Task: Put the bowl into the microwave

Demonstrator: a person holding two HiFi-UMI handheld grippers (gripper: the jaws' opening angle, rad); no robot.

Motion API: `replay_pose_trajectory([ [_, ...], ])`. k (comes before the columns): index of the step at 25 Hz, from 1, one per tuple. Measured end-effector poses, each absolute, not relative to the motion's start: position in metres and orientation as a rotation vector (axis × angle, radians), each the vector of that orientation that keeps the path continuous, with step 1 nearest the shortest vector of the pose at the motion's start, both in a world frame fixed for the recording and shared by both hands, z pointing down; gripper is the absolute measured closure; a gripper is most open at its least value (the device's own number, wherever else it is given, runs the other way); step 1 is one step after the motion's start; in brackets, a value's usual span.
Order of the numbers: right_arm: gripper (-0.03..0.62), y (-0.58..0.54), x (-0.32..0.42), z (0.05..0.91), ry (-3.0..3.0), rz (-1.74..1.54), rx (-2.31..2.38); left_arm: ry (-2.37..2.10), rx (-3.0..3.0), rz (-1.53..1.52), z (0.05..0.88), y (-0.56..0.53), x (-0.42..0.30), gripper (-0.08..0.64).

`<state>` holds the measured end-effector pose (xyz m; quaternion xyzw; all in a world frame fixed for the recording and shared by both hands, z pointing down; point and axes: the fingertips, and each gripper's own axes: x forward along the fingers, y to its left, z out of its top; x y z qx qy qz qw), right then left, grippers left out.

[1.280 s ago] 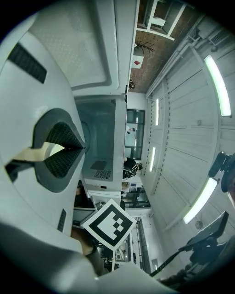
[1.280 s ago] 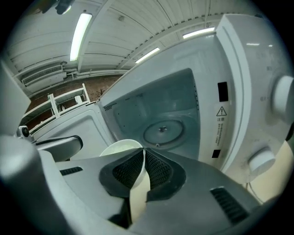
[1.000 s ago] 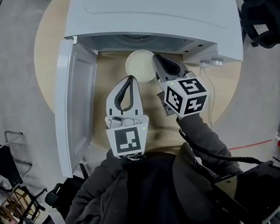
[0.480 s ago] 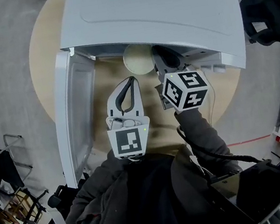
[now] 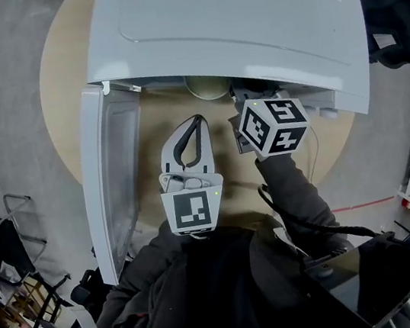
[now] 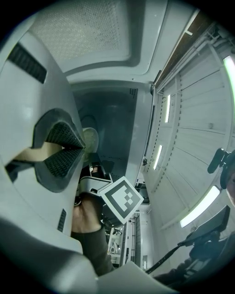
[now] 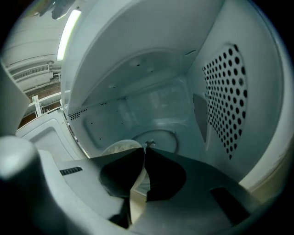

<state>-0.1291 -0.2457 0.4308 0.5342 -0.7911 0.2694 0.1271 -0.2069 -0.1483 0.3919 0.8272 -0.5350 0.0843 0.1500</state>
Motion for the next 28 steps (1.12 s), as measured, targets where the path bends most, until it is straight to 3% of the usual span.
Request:
replay_pose_trajectory([
  [28, 0.571, -0.3, -0.125, 0.441, -2.297, 0.794, 1.714, -1.563, 2.323, 0.297, 0.415, -0.161, -0.228, 0.551],
])
